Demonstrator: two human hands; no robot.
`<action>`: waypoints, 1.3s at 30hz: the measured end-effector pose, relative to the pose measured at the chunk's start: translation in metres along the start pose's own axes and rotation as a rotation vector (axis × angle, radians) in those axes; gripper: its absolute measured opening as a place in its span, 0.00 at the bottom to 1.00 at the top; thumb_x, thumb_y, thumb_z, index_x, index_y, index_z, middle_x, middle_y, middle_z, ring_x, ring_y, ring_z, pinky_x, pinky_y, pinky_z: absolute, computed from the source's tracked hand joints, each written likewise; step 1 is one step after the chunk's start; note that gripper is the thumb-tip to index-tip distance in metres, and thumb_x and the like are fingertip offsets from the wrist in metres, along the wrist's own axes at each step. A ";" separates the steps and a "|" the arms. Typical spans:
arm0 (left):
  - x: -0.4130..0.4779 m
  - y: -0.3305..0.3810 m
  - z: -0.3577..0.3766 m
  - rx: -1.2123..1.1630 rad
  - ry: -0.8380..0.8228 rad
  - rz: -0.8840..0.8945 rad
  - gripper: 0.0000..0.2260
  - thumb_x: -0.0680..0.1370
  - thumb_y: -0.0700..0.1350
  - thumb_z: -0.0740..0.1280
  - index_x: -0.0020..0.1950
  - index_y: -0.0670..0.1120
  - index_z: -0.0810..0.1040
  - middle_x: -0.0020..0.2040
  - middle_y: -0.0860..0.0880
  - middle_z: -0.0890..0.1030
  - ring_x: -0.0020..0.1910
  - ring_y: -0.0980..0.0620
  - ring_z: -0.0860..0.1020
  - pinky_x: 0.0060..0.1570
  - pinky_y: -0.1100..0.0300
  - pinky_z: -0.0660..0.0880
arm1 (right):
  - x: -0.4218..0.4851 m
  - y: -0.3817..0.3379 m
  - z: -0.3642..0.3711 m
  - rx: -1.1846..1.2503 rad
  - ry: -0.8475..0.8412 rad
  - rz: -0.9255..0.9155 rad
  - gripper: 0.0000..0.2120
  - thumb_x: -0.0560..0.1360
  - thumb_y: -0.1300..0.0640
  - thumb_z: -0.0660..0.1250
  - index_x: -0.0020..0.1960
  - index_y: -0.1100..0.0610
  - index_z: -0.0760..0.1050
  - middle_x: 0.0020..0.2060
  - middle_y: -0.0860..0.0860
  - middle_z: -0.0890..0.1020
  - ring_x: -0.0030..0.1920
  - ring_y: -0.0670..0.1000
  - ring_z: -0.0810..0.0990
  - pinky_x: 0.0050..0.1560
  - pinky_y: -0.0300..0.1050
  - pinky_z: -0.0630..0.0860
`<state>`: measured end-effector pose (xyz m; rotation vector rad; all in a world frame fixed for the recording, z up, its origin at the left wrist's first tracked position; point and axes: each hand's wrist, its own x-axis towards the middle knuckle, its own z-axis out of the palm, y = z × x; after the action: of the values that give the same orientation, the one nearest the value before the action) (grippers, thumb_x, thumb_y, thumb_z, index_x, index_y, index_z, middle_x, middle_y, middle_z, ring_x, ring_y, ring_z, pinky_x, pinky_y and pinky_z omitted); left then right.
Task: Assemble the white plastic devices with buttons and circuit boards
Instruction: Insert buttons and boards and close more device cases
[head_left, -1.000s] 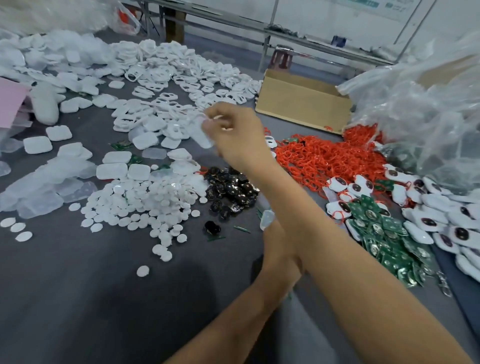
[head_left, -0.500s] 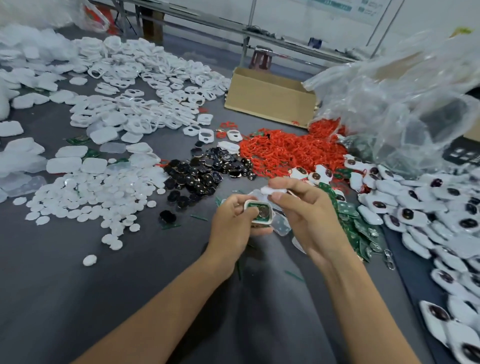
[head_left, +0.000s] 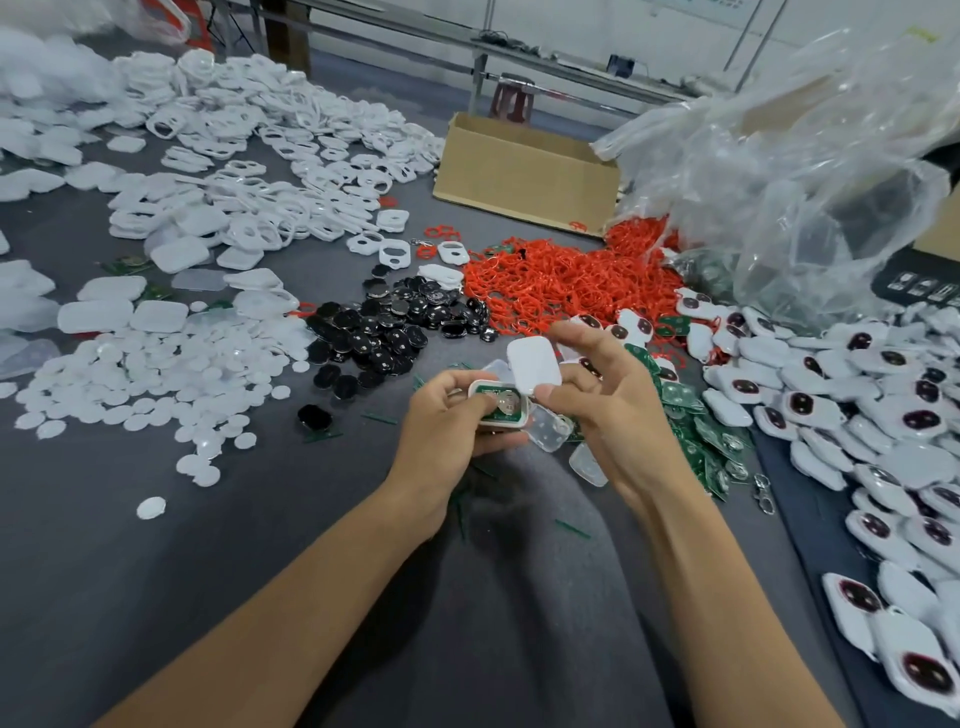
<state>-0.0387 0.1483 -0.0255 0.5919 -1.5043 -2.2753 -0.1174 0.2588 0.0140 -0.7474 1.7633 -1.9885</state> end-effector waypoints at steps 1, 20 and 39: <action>-0.002 0.002 -0.001 -0.013 -0.002 -0.009 0.08 0.80 0.34 0.61 0.57 0.39 0.76 0.52 0.38 0.83 0.48 0.44 0.84 0.43 0.57 0.82 | 0.001 0.000 -0.001 0.012 -0.005 0.003 0.22 0.67 0.78 0.66 0.56 0.60 0.74 0.42 0.48 0.84 0.39 0.46 0.81 0.44 0.38 0.79; -0.008 0.012 -0.005 -0.080 -0.055 -0.031 0.10 0.76 0.31 0.67 0.57 0.37 0.76 0.50 0.40 0.82 0.46 0.44 0.83 0.42 0.60 0.81 | 0.000 0.002 -0.006 -0.006 0.111 -0.042 0.10 0.72 0.71 0.66 0.45 0.58 0.81 0.33 0.49 0.83 0.33 0.44 0.77 0.35 0.33 0.72; -0.013 0.010 -0.008 0.098 -0.125 0.031 0.23 0.69 0.27 0.71 0.63 0.38 0.74 0.57 0.38 0.81 0.52 0.47 0.79 0.62 0.51 0.75 | -0.006 0.001 0.013 -0.223 0.030 -0.012 0.11 0.72 0.73 0.67 0.43 0.59 0.81 0.32 0.44 0.84 0.32 0.41 0.80 0.35 0.32 0.75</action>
<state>-0.0227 0.1451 -0.0165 0.4563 -1.6794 -2.2630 -0.1042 0.2521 0.0130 -0.8021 2.0254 -1.8393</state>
